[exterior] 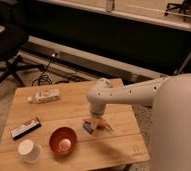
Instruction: Place the ceramic cup in the ceramic bowl
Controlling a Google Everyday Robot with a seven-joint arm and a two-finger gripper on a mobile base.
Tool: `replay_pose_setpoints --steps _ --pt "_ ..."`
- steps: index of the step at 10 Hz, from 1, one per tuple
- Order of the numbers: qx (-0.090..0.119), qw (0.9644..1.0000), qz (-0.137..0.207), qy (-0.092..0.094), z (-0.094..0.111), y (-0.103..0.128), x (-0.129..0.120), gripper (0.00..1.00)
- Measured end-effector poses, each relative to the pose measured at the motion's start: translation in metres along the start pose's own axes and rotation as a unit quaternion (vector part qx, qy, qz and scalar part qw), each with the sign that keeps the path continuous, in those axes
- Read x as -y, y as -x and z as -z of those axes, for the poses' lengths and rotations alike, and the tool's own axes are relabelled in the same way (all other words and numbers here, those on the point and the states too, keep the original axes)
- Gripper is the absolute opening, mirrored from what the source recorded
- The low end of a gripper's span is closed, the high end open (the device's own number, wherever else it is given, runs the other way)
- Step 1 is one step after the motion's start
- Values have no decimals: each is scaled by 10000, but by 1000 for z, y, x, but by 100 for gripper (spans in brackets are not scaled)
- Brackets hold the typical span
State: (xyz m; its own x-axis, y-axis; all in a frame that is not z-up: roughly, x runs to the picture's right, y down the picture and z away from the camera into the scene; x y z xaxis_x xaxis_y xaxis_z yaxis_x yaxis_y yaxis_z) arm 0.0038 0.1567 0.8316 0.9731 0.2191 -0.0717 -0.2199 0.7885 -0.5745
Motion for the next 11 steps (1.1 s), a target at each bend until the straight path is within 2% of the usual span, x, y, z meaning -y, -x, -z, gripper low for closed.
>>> replay_pose_setpoints --steps 1,2,4,5,6,7,8,9,11 --pt "-22 10000 84 1 2 3 -3 80" --pt "-6 9995 319 -39 7 19 -8 80" --pt "129 9936 1103 -207 30 81 -30 80" --pt "243 9878 1511 -300 45 116 -46 80" --pt "397 9804 1889 -402 60 148 -64 80" --pt "609 9712 2248 -498 76 179 -86 80" --pt "768 9630 2523 -562 88 199 -104 80" --pt "983 9476 2985 -581 103 225 -139 80" --pt "1098 9284 3523 -443 105 246 -186 80"
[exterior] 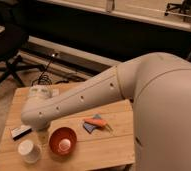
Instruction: Place the ceramic cup in the ceramic bowl
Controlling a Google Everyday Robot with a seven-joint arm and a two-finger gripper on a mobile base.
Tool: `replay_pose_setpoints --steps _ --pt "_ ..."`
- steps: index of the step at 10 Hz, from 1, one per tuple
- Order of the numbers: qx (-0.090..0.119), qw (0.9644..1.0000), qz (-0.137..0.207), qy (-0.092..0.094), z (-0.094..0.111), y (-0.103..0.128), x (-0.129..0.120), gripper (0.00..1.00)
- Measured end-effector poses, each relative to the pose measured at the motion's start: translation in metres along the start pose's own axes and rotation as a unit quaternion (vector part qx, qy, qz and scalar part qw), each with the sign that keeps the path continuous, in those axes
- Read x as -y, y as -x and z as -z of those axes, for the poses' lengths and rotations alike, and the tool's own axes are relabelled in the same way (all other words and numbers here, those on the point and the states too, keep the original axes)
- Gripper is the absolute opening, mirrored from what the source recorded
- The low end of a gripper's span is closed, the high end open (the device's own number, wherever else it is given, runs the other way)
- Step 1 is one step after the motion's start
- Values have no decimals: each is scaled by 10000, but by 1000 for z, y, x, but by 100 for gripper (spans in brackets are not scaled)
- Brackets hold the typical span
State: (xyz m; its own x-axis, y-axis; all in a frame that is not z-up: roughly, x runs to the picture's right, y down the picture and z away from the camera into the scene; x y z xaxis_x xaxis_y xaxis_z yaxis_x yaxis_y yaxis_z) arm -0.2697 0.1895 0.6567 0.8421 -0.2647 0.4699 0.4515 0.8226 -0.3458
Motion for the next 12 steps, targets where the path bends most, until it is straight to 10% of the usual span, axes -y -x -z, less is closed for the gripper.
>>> replay_pose_setpoints --steps 4,12 --pt "79 9929 1081 498 -28 66 -56 80" --pt "-369 9901 1265 481 -63 85 -27 80"
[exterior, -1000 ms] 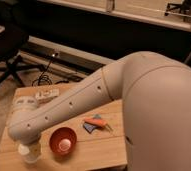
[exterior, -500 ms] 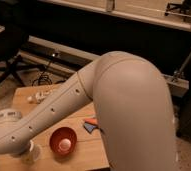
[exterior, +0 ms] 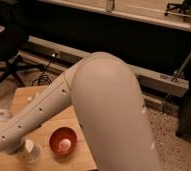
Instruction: Place the ceramic cup in the ceramic bowl
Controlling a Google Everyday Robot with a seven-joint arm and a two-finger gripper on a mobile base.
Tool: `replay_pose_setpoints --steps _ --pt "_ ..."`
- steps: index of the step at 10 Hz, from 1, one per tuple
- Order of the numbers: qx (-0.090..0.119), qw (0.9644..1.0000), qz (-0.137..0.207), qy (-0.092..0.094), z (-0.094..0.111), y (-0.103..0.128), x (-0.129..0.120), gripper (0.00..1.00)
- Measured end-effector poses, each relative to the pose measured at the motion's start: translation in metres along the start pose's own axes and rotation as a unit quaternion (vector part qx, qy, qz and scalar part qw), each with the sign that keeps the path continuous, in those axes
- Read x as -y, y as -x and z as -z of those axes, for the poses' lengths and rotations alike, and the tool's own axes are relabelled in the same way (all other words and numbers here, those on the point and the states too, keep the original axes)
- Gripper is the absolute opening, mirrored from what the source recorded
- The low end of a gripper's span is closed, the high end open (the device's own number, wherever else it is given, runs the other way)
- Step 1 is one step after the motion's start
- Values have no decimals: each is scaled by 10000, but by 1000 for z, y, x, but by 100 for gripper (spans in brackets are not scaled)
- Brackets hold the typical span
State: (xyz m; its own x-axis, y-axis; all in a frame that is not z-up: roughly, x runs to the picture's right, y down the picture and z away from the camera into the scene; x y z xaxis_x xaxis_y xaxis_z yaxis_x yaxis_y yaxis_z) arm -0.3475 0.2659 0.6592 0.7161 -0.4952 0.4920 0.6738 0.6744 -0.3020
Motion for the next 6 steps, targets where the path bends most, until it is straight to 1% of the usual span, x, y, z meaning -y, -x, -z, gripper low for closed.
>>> replay_pose_setpoints --steps 1,2,3,6 --pt "-36 9999 -10 110 -9 -4 -3 80" --pt "-41 9998 -13 183 -17 -7 -4 78" --pt "-45 9997 -18 244 -25 -10 -3 71" --pt "-24 9994 14 354 -38 -19 2 41"
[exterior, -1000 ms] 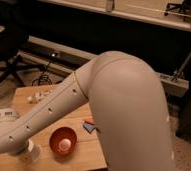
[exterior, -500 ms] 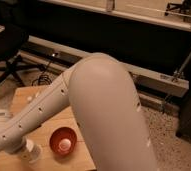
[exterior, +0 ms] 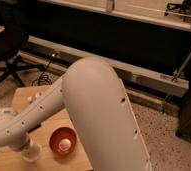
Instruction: Place the ceramic cup in the ceramic bowl
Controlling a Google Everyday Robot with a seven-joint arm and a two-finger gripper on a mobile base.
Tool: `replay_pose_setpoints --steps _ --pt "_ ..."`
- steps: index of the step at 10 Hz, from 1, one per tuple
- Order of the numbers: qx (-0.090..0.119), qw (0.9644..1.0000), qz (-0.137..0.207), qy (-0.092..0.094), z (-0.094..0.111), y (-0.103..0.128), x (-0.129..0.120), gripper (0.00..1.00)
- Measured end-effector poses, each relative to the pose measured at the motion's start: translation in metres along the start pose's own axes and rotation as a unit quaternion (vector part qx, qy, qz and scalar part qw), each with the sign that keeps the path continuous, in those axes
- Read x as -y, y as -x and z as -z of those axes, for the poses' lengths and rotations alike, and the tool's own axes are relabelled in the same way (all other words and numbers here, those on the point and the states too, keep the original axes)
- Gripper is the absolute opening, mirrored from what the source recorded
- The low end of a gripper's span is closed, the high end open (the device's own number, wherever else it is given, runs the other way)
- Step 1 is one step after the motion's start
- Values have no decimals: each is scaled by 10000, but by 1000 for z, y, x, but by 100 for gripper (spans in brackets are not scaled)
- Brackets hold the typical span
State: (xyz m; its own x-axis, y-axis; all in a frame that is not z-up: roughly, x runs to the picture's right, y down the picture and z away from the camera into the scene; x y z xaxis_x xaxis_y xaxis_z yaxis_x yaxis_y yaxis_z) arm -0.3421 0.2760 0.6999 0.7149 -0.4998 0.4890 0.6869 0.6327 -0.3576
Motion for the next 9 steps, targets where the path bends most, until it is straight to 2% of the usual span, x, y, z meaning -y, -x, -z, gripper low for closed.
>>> replay_pose_setpoints --steps 3,4,6,7,9 --pt "45 9999 91 43 -1 -6 3 11" --pt "38 10000 56 -5 8 -14 7 3" --pt "58 9996 -176 -215 49 -42 13 0" --pt "44 9986 -373 -376 77 -63 14 0" --pt "-20 9943 -846 -646 126 -110 9 0"
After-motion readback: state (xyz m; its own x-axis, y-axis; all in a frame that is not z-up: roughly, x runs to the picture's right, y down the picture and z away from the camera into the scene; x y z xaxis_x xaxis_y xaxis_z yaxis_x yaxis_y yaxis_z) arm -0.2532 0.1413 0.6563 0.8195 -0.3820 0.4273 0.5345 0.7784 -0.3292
